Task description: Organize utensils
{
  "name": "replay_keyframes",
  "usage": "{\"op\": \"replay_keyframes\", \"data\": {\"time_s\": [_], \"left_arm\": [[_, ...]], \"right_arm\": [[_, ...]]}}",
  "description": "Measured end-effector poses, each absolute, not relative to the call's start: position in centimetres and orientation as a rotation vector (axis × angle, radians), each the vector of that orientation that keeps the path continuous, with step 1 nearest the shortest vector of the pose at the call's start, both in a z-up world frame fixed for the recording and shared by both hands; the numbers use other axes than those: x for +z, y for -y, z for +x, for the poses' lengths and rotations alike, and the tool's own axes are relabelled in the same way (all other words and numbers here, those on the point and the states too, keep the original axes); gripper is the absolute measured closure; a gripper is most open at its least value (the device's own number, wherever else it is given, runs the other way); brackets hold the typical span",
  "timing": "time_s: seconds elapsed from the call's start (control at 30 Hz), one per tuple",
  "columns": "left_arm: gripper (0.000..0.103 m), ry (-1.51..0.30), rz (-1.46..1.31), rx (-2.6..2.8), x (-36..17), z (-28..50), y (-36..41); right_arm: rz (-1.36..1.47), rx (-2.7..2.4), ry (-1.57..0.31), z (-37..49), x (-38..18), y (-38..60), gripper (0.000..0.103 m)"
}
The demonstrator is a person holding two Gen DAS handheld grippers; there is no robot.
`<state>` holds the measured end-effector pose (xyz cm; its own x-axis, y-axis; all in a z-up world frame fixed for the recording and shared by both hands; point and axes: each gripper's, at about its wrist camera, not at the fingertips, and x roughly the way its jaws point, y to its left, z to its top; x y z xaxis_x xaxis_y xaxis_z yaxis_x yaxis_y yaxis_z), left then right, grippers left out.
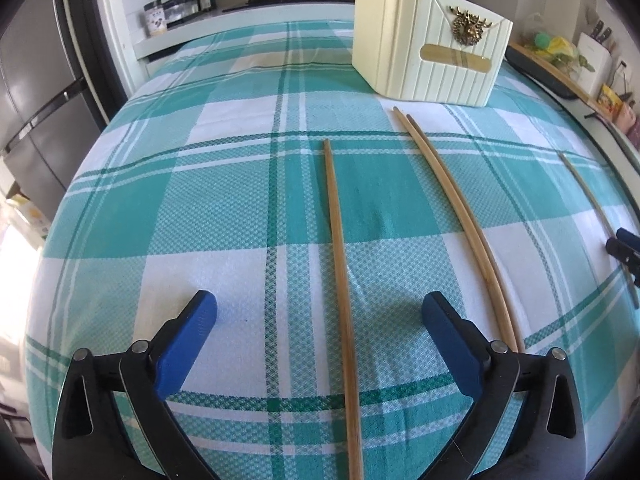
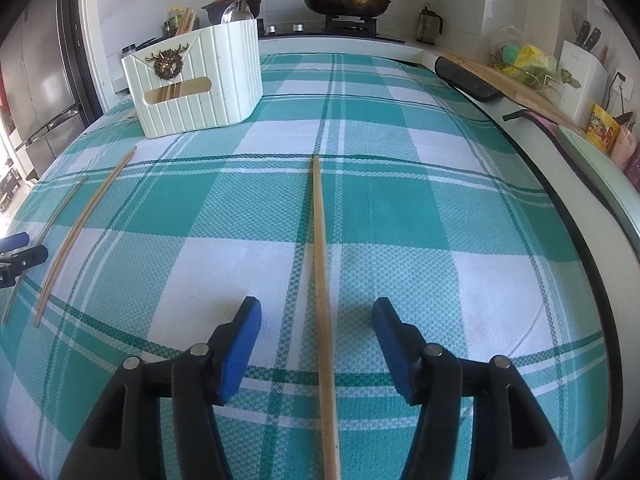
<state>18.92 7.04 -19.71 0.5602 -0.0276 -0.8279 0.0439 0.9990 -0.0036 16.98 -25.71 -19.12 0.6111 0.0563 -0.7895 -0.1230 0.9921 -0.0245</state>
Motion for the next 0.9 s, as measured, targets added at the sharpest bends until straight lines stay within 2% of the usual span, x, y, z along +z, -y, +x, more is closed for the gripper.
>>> {"op": "replay_keyframes", "data": {"time_s": [0.57,0.9], "left_arm": [[0.001,-0.994,0.019,-0.066,-19.7,19.2,-7.1],[0.002,-1.067,-0.006,-0.196,-17.8,22.6,-8.9]], "right_arm": [[-0.077,0.103,-0.908,17.2,-19.2,25.6,0.042],[-0.031,0.248,-1.100,19.7,-18.2,27.2,0.042]]}}
